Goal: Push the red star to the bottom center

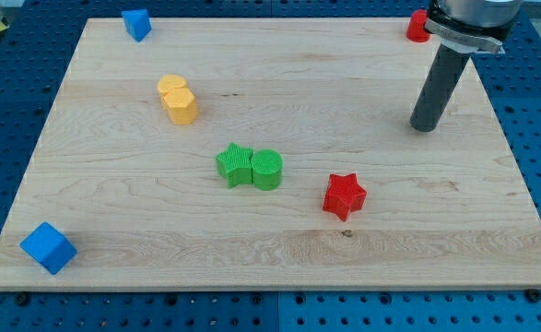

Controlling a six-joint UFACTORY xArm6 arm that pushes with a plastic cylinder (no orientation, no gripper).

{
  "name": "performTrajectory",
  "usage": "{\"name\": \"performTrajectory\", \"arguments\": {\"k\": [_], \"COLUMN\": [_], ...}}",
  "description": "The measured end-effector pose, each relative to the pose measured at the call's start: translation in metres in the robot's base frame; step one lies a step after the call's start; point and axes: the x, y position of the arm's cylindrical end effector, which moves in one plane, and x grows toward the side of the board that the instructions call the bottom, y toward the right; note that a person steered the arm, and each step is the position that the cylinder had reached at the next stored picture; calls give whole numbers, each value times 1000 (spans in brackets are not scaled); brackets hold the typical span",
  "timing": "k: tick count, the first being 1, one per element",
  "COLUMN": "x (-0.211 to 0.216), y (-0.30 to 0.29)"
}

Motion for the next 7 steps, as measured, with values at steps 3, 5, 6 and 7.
{"name": "performTrajectory", "arguments": {"k": [3,5,6,7], "x": [86,123,140,169], "y": [-92,-150,-151,-145]}}
